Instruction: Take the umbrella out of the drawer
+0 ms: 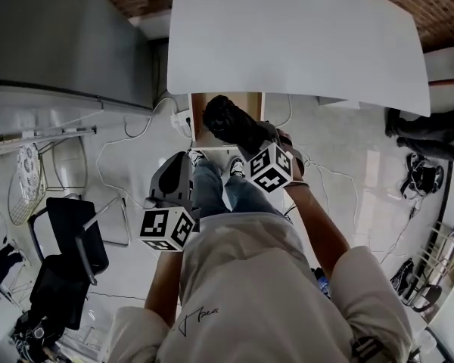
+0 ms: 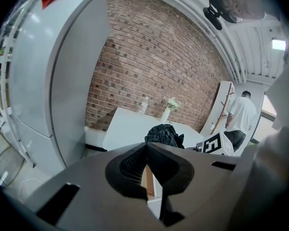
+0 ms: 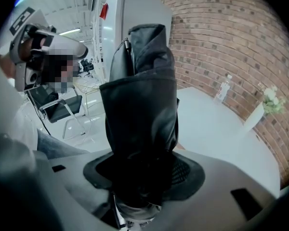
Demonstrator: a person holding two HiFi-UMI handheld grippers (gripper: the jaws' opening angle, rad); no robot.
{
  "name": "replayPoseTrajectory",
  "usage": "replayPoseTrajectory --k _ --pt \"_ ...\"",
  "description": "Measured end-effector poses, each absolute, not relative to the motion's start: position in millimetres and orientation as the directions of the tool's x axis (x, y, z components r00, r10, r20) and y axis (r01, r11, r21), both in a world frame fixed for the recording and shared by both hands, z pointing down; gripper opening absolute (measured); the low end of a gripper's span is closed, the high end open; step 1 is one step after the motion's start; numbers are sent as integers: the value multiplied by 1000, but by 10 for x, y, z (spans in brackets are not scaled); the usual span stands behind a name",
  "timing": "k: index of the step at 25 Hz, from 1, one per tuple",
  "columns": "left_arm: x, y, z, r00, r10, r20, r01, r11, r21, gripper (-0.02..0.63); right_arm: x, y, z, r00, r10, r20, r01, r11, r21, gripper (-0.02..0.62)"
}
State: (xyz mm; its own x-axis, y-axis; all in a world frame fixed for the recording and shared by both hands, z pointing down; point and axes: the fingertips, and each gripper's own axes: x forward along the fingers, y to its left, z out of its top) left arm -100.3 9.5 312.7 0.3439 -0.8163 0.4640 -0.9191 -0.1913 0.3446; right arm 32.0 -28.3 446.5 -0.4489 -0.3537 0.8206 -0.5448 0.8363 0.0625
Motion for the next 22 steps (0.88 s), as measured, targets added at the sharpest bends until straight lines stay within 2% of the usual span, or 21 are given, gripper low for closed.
replayPoseTrajectory --k 22 --pt "-860 216 2688 349 -855 383 -915 -223 337 17 551 -290 3677 -500 -449 740 -604 794 73 247"
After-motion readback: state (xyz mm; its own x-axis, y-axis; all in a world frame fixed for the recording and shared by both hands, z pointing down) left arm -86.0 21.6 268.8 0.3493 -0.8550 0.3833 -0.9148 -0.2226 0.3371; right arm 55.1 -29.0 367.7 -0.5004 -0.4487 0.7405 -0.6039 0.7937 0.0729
